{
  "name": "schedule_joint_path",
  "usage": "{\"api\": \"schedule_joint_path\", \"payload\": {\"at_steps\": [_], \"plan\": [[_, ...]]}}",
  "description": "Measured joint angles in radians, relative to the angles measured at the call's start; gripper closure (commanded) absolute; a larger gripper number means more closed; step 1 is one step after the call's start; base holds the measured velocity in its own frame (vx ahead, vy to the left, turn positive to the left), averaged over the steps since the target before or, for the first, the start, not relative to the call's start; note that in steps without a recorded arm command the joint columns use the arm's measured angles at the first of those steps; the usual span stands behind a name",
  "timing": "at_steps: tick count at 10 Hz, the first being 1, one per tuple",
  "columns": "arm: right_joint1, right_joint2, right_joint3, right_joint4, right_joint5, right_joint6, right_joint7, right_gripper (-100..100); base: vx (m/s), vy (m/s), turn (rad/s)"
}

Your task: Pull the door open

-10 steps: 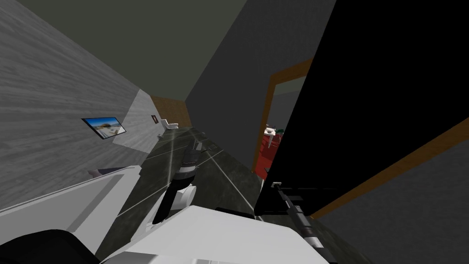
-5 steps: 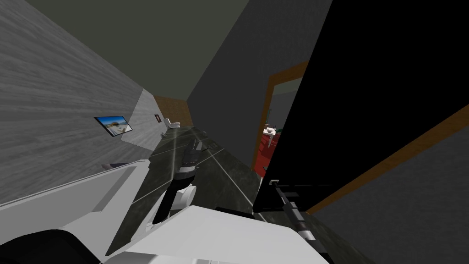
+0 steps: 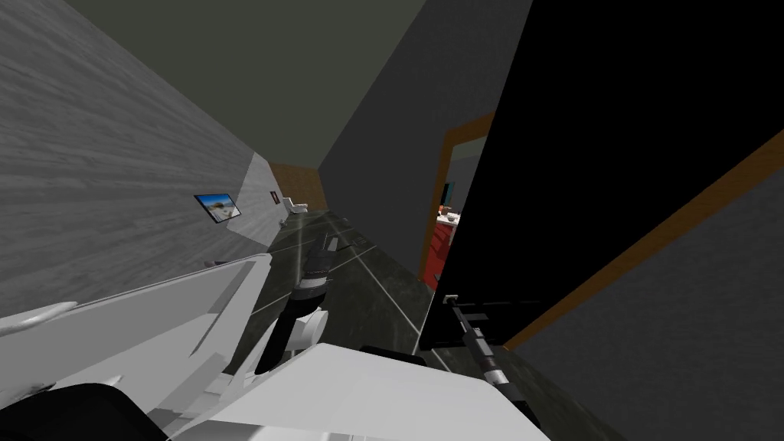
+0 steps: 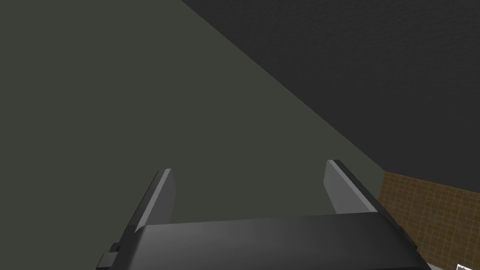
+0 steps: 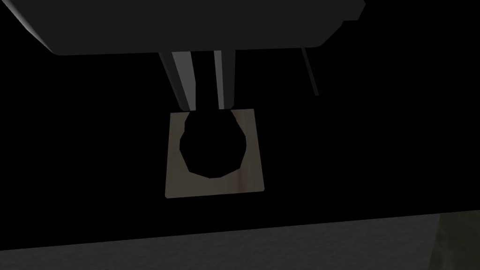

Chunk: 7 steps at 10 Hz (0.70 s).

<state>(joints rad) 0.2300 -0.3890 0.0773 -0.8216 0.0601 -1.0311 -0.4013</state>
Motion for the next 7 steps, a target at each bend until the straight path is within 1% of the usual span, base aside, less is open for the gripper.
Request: {"api": "schedule_joint_path", "payload": {"at_steps": [1, 2, 3, 5, 7], "plan": [[0.011, 0.01, 0.005, -0.027, 0.01, 0.019, 0.003, 100, -0.067, -0.172, 0.075], [0.006, 0.022, 0.01, -0.035, 0.021, 0.031, 0.005, 100, -0.03, -0.057, 0.052], [0.004, 0.026, 0.015, -0.036, 0.024, 0.032, 0.006, 100, -0.111, 0.035, 0.207], [-0.005, 0.011, -0.001, -0.018, 0.015, 0.022, -0.001, 100, -0.123, 0.018, 0.213], [-0.022, -0.002, -0.016, 0.028, 0.006, -0.002, -0.007, 100, -0.162, -0.01, 0.239]]}}
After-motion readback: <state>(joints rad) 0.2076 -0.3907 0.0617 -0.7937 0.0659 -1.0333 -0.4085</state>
